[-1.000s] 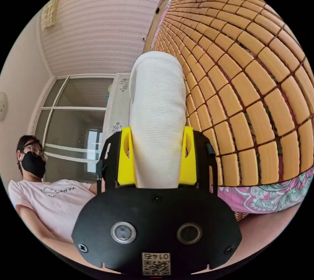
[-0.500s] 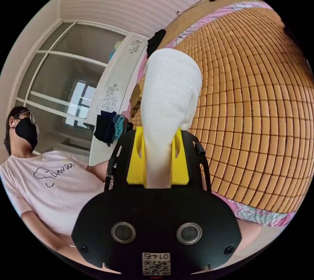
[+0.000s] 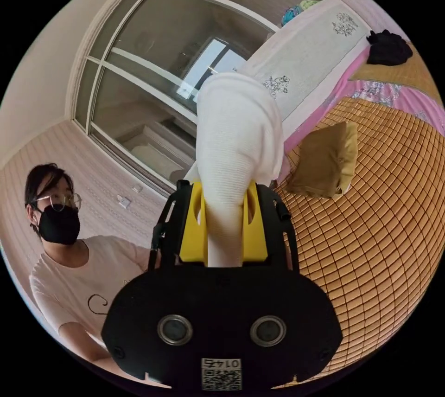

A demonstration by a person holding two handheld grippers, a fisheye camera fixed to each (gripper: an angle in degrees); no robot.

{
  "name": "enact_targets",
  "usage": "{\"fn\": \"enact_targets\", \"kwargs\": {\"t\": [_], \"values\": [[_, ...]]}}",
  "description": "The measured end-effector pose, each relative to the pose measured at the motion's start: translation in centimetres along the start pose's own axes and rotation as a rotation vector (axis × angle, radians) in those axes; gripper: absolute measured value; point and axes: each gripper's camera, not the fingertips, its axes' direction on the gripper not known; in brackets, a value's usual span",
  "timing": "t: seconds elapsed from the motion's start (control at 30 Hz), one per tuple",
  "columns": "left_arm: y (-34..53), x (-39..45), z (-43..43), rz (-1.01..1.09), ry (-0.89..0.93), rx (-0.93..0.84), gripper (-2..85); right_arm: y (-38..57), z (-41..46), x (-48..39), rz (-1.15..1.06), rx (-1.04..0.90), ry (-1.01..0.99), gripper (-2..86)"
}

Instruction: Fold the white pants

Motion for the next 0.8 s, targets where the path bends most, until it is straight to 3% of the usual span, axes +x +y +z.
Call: {"fn": "enact_targets", "kwargs": {"t": [0.07, 0.17, 0.2, 0.27, 0.3, 0.37, 0.57, 0.67, 0.8], "values": [[-4.0, -0.6, 2.4, -0.003, -0.141, -0.018, 10.8, -6.2, 2.7, 4.7, 0.129, -0.046, 0.052, 13.7], [-8.1, -2.7, 8.9, -0.049, -0.455, -0.096, 11.5, -10.9, 7.0, 10.2, 0.305, -0.043, 0.339, 14.3], [-8.4, -3.4, 12.1, -0.034, -0.583, -0.154, 11.1, -11.3, 9.9, 11.3, 0.305, -0.096, 0.440, 12.7], [-7.6, -5.2, 17.2, -0.025, -0.673, -0.313, 9.3, -11.4, 15.2, 12.9, 0.262, -0.256, 0.454, 9.0], [-6.6, -6.2, 19.5, -0.029, -0.665, -0.386, 9.5, -11.2, 18.3, 13.8, 0.243, -0.360, 0.480, 7.4], [-5.3, -6.4, 19.8, -0.034, -0.677, -0.329, 9.5, -11.0, 21.1, 14.2, 0.204, -0.431, 0.606, 1.7], [-1.8, -3.5, 17.2, 0.011, -0.567, -0.197, 9.0, -7.3, 19.9, 10.3, 0.018, -0.315, 0.594, -0.4], [3.3, 0.7, 14.9, 0.139, -0.450, -0.149, 9.0, 2.1, 18.7, 5.6, -0.121, -0.420, 0.648, -0.4], [14.3, 6.5, 13.1, 0.212, -0.223, -0.286, 7.4, 22.6, 13.8, -0.9, -0.119, -0.563, 0.980, -0.7]]}}
